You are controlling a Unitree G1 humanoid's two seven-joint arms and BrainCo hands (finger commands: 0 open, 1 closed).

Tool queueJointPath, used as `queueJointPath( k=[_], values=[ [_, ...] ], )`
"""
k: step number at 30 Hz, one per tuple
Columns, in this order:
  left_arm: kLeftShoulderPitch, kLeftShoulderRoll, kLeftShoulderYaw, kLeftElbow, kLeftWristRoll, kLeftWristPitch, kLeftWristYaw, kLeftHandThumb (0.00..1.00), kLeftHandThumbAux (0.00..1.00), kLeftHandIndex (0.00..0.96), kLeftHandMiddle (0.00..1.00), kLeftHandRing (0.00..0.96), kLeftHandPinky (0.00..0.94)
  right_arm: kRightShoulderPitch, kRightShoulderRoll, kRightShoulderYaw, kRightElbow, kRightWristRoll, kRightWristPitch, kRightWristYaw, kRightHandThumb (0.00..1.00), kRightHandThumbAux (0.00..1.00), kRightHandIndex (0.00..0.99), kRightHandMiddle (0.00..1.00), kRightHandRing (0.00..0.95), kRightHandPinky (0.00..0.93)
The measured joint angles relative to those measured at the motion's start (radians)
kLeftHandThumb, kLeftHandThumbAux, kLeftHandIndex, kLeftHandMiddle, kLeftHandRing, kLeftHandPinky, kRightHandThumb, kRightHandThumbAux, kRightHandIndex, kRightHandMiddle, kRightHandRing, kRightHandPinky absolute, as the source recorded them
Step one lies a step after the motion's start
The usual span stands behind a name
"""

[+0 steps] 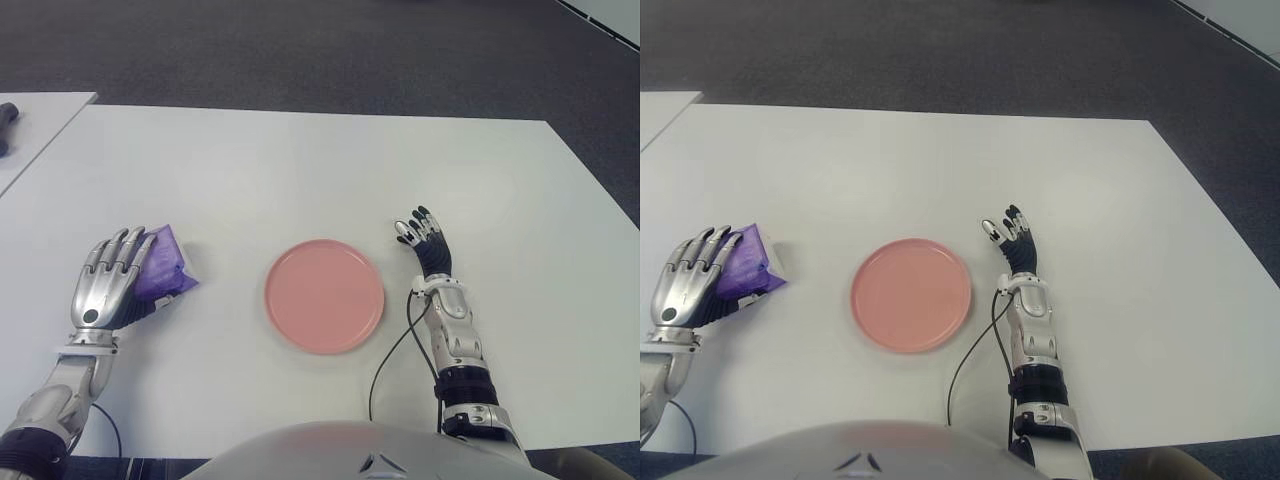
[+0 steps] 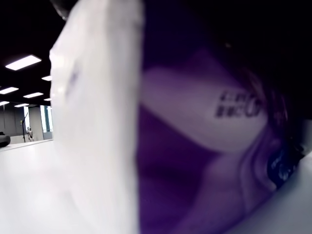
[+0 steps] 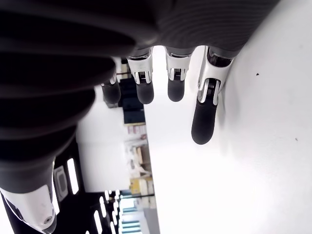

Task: Put the tissue paper into the plate.

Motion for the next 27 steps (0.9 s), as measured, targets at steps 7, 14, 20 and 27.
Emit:
queueJointPath(
  k=[7, 14, 20, 27],
  values=[
    [-0.01, 0.0, -0.019, 0.012, -0.003, -0.002, 0.014, 0.069, 0.517, 0.0, 0.002, 0.006, 0.052, 0.005, 0.001, 0.0, -0.008, 0.0, 0.005, 0.0, 0.204, 0.66, 0.0, 0.0, 0.0, 0.009],
    [-0.018, 0.0, -0.024, 0.028, -0.014, -0.019, 0.022, 0.32, 0.567, 0.208, 0.229, 0.284, 0.391, 0.01, 0.002, 0.001, -0.016, 0.0, 0.008, 0.0, 0.204, 0.66, 0.0, 0.0, 0.0, 0.009],
    [-0.036, 0.0, -0.022, 0.045, -0.032, -0.021, 0.037, 0.685, 0.68, 0.414, 0.632, 0.655, 0.726, 0.016, 0.002, 0.001, -0.022, 0.0, 0.009, 0.0, 0.204, 0.66, 0.0, 0.0, 0.0, 0.009],
    [-0.054, -0.001, -0.022, 0.052, -0.044, -0.031, 0.087, 0.737, 0.695, 0.44, 0.809, 0.821, 0.862, 0.019, 0.002, 0.002, -0.025, 0.0, 0.009, 0.0, 0.204, 0.66, 0.0, 0.0, 0.0, 0.009]
  ],
)
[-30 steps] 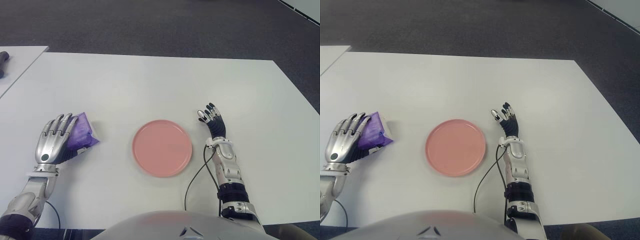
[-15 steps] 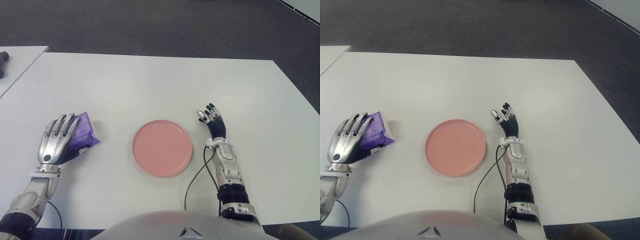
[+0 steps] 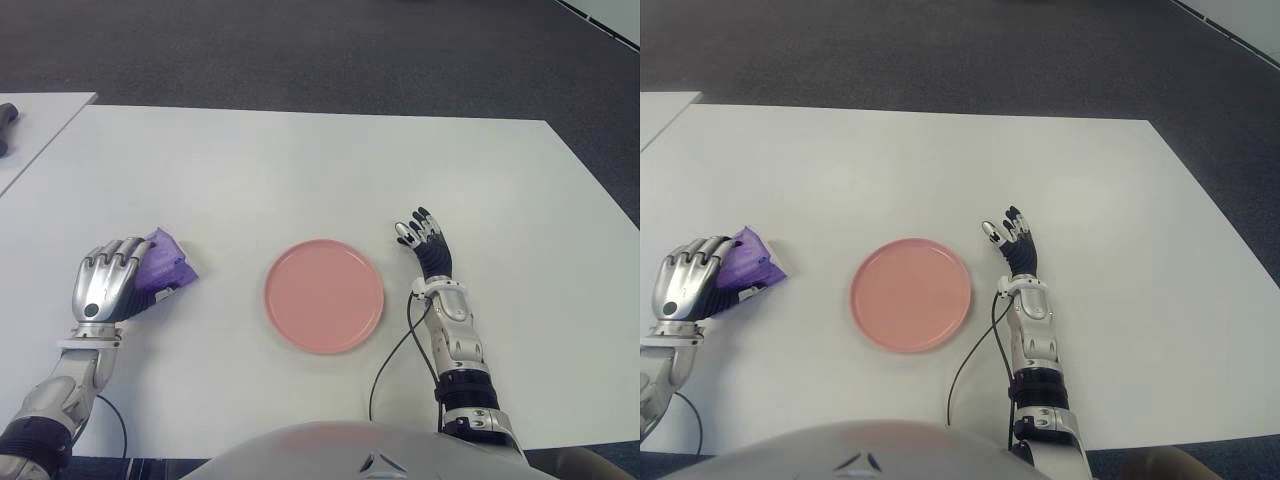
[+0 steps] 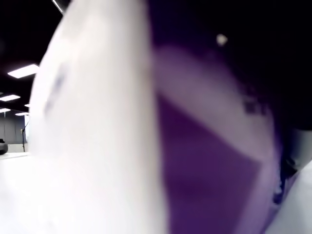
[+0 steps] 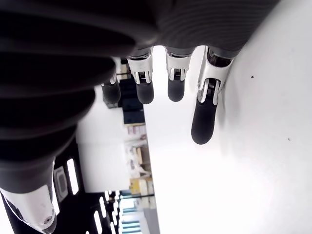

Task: Put the tissue paper into the plate.

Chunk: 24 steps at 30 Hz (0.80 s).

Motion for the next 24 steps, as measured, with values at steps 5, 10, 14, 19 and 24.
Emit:
queueJointPath(
  k=[5, 10, 14, 19, 24],
  values=[
    [-0.008, -0.003, -0.001, 0.02, -0.006, -0.04, 0.064, 0.742, 0.699, 0.442, 0.872, 0.874, 0.886, 0.0, 0.001, 0.0, -0.001, 0.0, 0.0, 0.0, 0.204, 0.66, 0.0, 0.0, 0.0, 0.009],
    [-0.024, -0.004, -0.005, 0.044, -0.008, -0.092, 0.111, 0.742, 0.7, 0.442, 0.894, 0.893, 0.892, 0.001, 0.002, 0.001, -0.001, -0.001, 0.0, -0.001, 0.204, 0.66, 0.0, 0.0, 0.0, 0.009],
    [-0.043, -0.004, -0.008, 0.064, -0.008, -0.122, 0.132, 0.742, 0.7, 0.442, 0.904, 0.9, 0.894, 0.001, 0.004, 0.001, 0.0, -0.001, 0.0, -0.002, 0.204, 0.66, 0.0, 0.0, 0.0, 0.009],
    [-0.06, -0.011, -0.008, 0.072, -0.013, -0.149, 0.134, 0.743, 0.7, 0.442, 0.905, 0.899, 0.89, 0.0, 0.007, 0.001, 0.003, -0.002, 0.0, -0.003, 0.204, 0.66, 0.0, 0.0, 0.0, 0.009],
    [-0.078, -0.024, -0.007, 0.079, -0.037, -0.17, 0.132, 0.744, 0.7, 0.442, 0.903, 0.894, 0.883, -0.003, 0.009, 0.002, 0.009, -0.003, 0.0, -0.007, 0.204, 0.66, 0.0, 0.0, 0.0, 0.009]
  ],
)
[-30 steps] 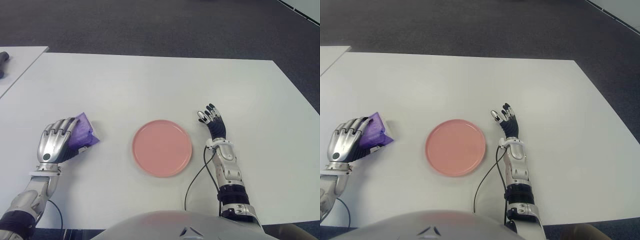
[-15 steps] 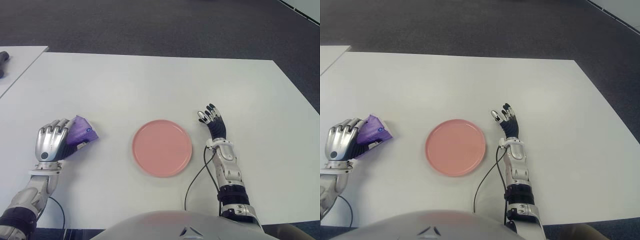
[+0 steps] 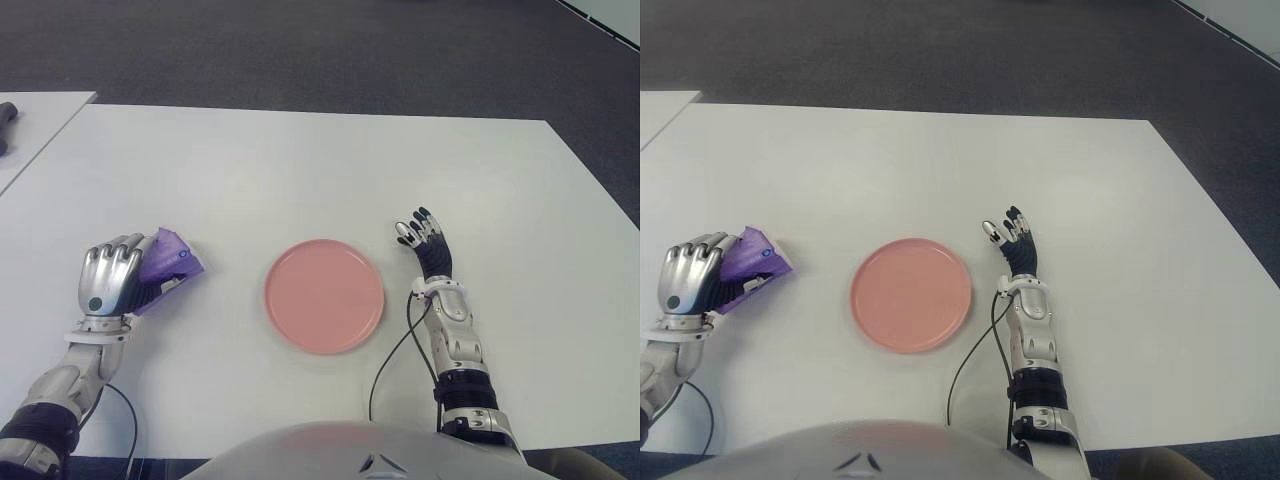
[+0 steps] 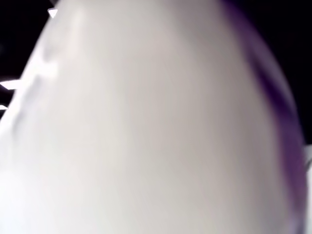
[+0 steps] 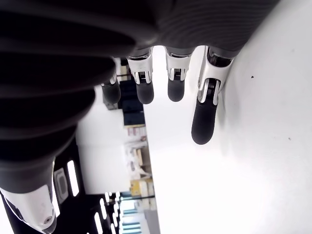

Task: Put the tissue paper into the plate.

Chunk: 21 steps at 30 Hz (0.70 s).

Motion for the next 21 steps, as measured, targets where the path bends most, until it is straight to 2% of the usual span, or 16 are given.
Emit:
queueJointPath(
  k=[9, 21],
  values=[
    [-0.061, -0.017, 0.0, 0.017, -0.023, -0.032, -0.036, 0.745, 0.7, 0.442, 0.897, 0.886, 0.877, -0.016, 0.001, 0.0, 0.019, 0.0, -0.001, -0.007, 0.204, 0.66, 0.0, 0.0, 0.0, 0.009],
    [-0.236, -0.047, 0.031, -0.106, -0.049, -0.021, -0.118, 0.745, 0.7, 0.442, 0.894, 0.885, 0.88, -0.054, 0.0, -0.001, 0.069, 0.0, -0.017, -0.01, 0.204, 0.66, 0.0, 0.0, 0.0, 0.009]
  ],
)
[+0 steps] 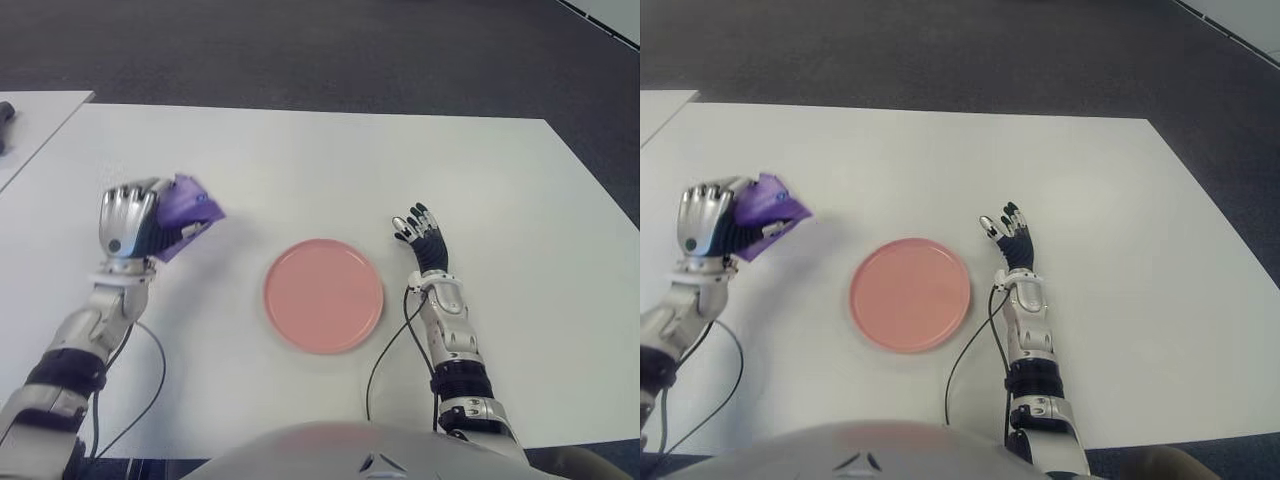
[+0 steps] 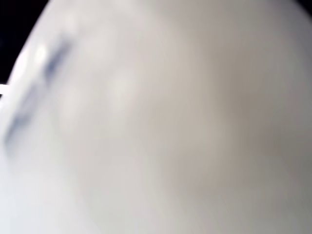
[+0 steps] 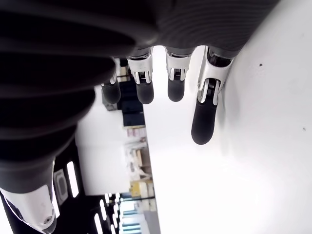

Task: Put the tissue paper into the plate.

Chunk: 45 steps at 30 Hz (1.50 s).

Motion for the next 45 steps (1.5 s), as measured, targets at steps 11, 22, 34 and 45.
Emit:
queueJointPath(
  k=[11, 22, 34, 45],
  values=[
    [-0.137, -0.075, -0.003, -0.236, 0.081, 0.081, -0.067, 0.742, 0.697, 0.442, 0.926, 0.918, 0.904, -0.018, -0.003, -0.002, 0.036, 0.0, -0.024, 0.0, 0.204, 0.66, 0.0, 0.0, 0.0, 0.009],
    [-0.225, -0.2, -0.12, -0.384, 0.107, 0.046, -0.215, 0.749, 0.696, 0.444, 0.887, 0.882, 0.877, -0.037, -0.003, -0.002, 0.063, 0.0, -0.039, 0.0, 0.204, 0.66, 0.0, 0.0, 0.0, 0.009],
    [-0.263, -0.244, -0.163, -0.335, -0.015, -0.159, -0.396, 0.751, 0.696, 0.444, 0.868, 0.872, 0.868, -0.04, -0.001, -0.001, 0.079, 0.0, -0.056, -0.001, 0.204, 0.66, 0.0, 0.0, 0.0, 0.009],
    [-0.256, -0.325, -0.285, -0.269, 0.025, -0.271, -0.43, 0.751, 0.695, 0.444, 0.856, 0.861, 0.838, -0.047, 0.003, 0.0, 0.095, -0.001, -0.061, -0.01, 0.204, 0.66, 0.0, 0.0, 0.0, 0.009]
  ],
)
